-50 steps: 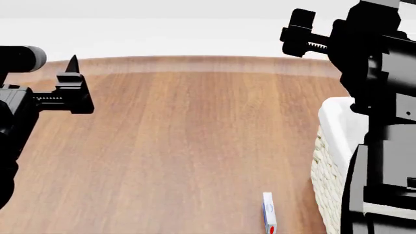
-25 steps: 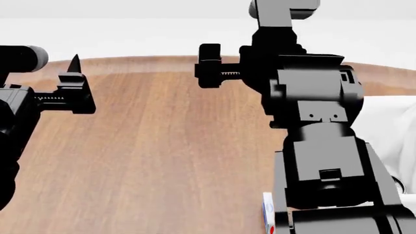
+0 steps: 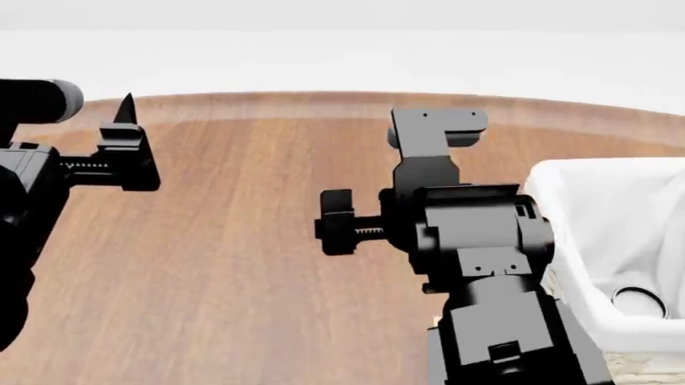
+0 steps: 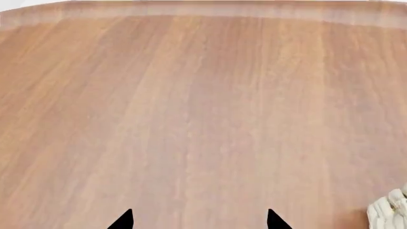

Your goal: Pick up the alphabet soup and the cream cheese box, and put them in the basket.

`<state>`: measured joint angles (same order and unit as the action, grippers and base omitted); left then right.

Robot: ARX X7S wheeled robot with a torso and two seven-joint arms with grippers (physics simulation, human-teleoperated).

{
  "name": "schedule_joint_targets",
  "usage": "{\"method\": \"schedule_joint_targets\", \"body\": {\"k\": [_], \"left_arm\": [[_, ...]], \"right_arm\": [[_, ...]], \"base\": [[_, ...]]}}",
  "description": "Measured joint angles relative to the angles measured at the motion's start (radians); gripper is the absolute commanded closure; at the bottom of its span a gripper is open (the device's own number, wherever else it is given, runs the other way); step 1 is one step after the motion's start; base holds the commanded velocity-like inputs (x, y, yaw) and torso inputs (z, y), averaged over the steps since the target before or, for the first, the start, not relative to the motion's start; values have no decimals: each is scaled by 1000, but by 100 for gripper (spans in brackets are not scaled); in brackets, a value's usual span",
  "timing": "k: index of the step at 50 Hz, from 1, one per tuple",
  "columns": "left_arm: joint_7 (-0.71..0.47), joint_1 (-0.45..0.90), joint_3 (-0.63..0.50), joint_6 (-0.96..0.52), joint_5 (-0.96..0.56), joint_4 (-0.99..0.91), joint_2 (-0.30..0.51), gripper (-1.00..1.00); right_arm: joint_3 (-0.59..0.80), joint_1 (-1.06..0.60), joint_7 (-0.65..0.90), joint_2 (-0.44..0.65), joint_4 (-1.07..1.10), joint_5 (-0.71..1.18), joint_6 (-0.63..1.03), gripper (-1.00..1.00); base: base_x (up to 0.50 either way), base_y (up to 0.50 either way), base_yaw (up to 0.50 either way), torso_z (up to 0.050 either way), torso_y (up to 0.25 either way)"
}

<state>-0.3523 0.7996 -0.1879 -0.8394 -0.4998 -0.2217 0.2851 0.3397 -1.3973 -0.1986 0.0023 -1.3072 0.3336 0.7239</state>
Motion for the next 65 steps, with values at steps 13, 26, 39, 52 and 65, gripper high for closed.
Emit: {"method": "schedule_joint_targets", "body": {"k": [13,26,39,52,65], "left_arm": [[-3,1,-9,0,-2,-2,1,-100],[-6,2,-15,2,-4,-1,4,-100],[-6,-2,-23,10,-3,6,5,-100],[-6,-4,-27,18,-5,13,7,-100],[-3,-4,-28,22,-12,19,9,-100]], "right_arm": [[106,68,29,-1,-1,92,3,-100],[132,105,70,-2,-2,111,16,-100],[25,122,103,-2,-2,0,31,-100],[-143,133,129,-1,-2,-146,43,-100],[-279,143,145,8,-2,-255,39,-100]], "base": [[0,0,0,0,0],[0,0,0,0,0],[0,0,0,0,0],[0,0,0,0,0],[0,0,0,0,0]]}}
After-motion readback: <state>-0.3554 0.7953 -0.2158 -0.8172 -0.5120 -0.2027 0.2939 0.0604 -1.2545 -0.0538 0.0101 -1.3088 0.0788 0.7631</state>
